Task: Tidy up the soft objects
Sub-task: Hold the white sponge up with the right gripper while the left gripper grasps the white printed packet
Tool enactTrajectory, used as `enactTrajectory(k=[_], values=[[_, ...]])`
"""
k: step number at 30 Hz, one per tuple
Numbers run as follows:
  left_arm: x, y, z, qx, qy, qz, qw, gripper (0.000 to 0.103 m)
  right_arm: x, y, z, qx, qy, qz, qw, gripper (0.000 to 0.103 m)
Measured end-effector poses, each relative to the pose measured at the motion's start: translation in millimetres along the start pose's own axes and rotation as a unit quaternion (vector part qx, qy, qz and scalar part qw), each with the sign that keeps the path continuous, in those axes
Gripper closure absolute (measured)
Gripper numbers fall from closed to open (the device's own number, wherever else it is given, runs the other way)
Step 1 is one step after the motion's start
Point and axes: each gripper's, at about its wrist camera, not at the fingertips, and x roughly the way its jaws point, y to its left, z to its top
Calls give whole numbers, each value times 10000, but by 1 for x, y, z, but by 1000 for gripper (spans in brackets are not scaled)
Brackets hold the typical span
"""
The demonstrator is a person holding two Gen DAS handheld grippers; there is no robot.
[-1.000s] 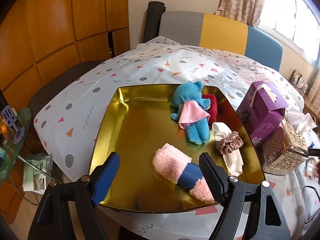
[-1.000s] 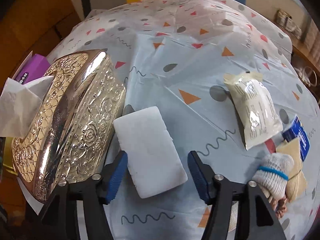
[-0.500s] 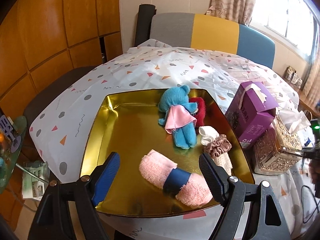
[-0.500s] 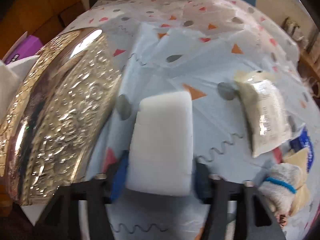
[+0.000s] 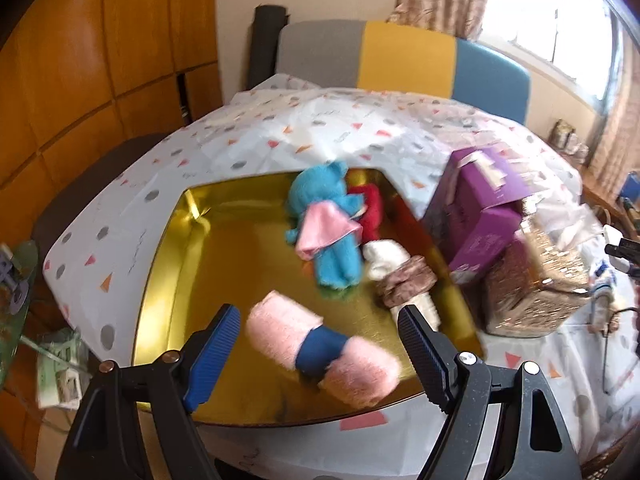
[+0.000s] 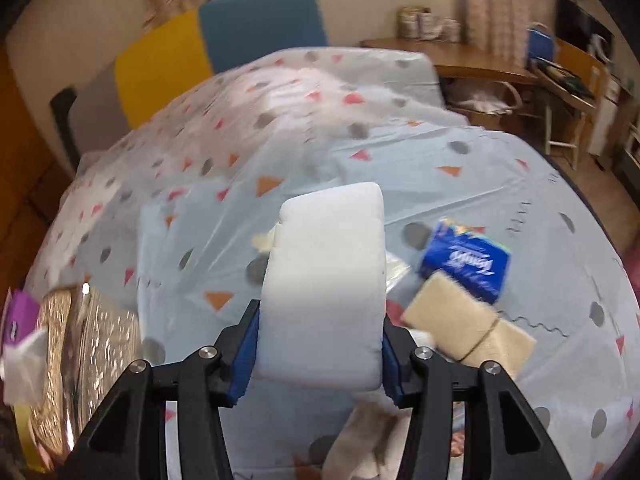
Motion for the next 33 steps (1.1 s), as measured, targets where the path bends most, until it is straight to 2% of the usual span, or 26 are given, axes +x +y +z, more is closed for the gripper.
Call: enactTrajectory(k=[3,8,11,15,17,25,30,33], values=[[-12,-15,12,128,-169,-274,9994,21,6,-19,12,554,-138,-299,9979,51],[-33,-60,41,555,-534,-847,9934,21,13,-45,12,1210,-10,-672,9904,51],[-38,-90,56,815,-589,-1176,9879,21,7,-53,11,1352,-52,-687,9884,51],[-42,-138,74,1126,-548,-1747,9766,21,1,-53,10,1334,-96,-719,9884,51],[-44,-158,79,1265,-546,-1917,9717,21,-1,-57,11,1450,-135,-725,9867,51],[-37,-231,82,1542,-109,-2445,9572,21,-23,-100,9,2372,-474,-812,9669,51],[-14,-277,87,1461,428,-2643,9524,22,-19,-120,0,2933,-258,-490,9544,51],[10,-303,88,1281,829,-2680,9513,23,-24,-135,-6,3325,-339,-318,9420,51]])
